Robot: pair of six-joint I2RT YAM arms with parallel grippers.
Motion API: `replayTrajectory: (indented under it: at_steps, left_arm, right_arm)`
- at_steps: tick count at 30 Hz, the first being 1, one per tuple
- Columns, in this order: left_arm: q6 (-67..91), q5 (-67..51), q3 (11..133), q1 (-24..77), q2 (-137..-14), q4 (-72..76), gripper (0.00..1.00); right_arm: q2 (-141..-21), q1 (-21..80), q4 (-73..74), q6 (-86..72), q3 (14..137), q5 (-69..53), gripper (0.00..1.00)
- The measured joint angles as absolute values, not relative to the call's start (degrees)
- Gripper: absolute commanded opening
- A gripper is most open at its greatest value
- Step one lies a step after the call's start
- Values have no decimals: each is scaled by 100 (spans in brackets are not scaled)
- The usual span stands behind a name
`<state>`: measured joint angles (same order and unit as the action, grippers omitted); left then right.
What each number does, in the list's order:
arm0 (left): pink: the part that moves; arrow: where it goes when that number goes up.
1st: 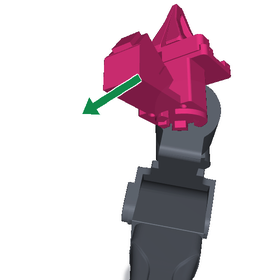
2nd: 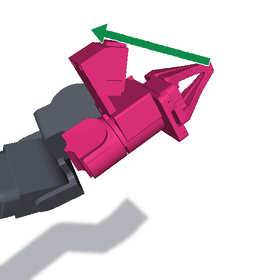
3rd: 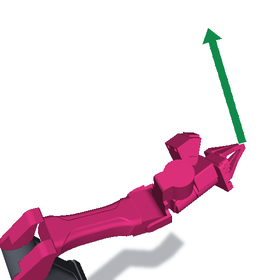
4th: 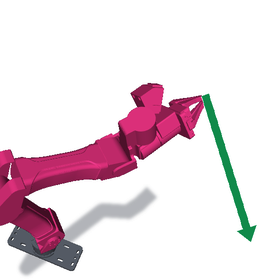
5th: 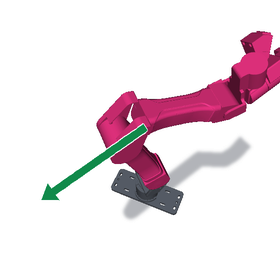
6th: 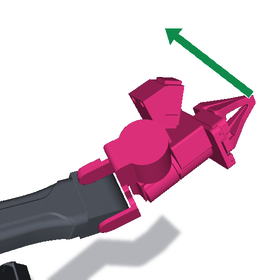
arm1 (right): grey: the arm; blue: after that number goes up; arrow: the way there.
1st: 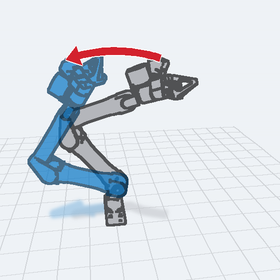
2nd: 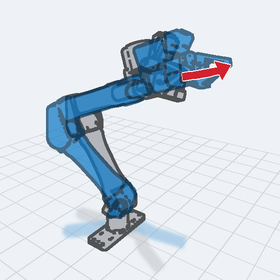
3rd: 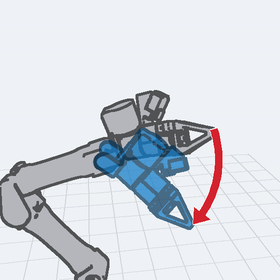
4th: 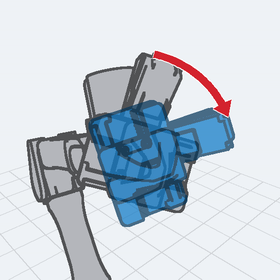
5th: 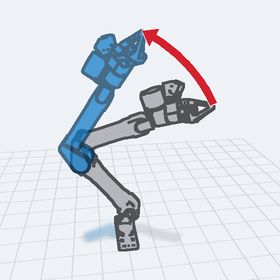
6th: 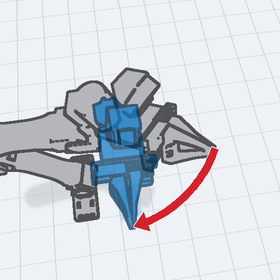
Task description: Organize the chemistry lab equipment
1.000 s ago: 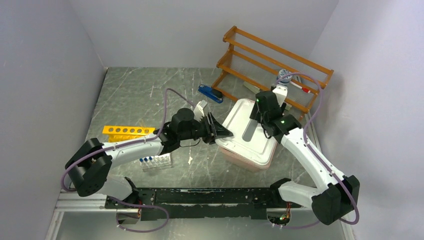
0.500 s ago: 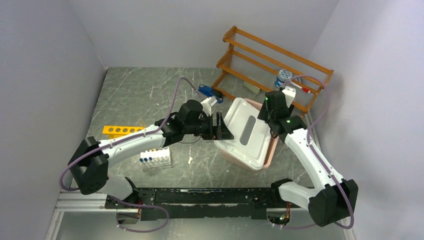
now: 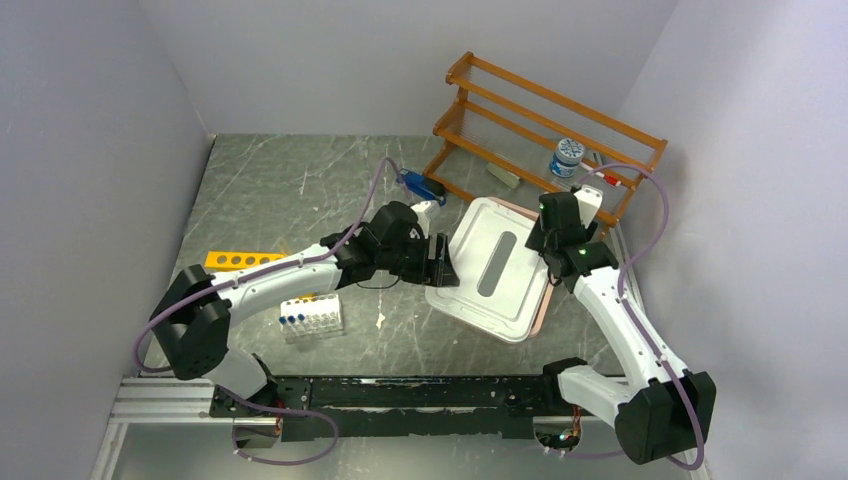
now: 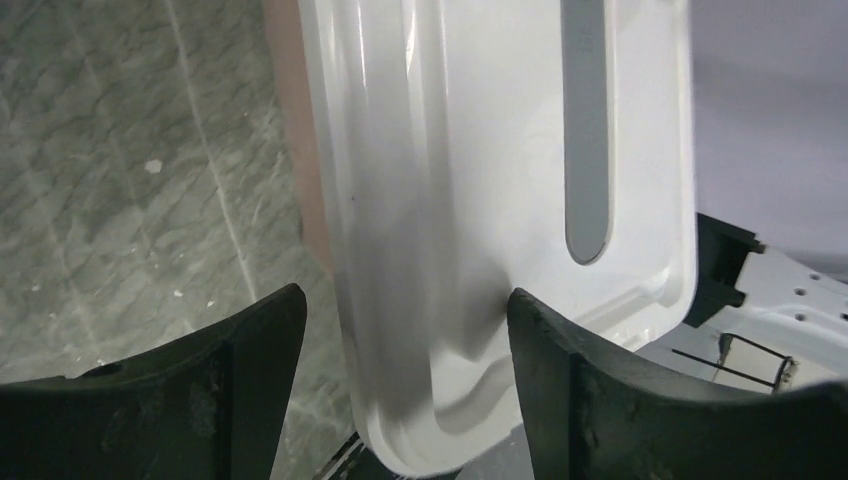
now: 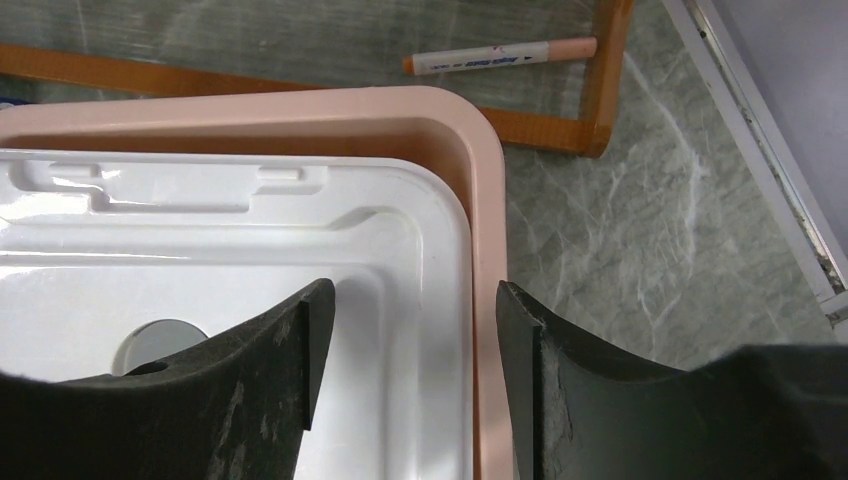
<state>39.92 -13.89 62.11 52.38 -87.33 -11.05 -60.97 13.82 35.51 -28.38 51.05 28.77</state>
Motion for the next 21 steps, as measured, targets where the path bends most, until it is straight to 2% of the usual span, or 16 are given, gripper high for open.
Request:
replayTrajectory:
  at_steps: [4, 8, 11, 15, 18, 21]
  left_arm:
    - [3913, -1278, 6189, 5240, -8788, -1243, 72]
    - [3861, -1258, 6189, 5240, -8781, -1203, 66]
    - [3828, -1267, 6189, 5240, -8757, -1175, 51]
    - [3863, -1275, 6189, 5238, -8742, -1116, 33]
    - [3916, -1240, 6189, 5216, -8748, -1090, 27]
    - [3944, -1243, 6182, 5218, -8831, -1046, 20]
  right_arm:
    - [-6020, 1378, 3542, -2869, 5026, 2919, 62]
    - [-5994, 1372, 3535, -2871, 5015, 2947, 54]
    - [-5994, 1369, 3522, -2875, 4971, 2982, 49]
    - [-5996, 1361, 3511, -2899, 4930, 3039, 48]
    - [-5996, 1356, 3518, -2919, 4939, 3068, 53]
    - [-5981, 1354, 3546, -2930, 4987, 3070, 55]
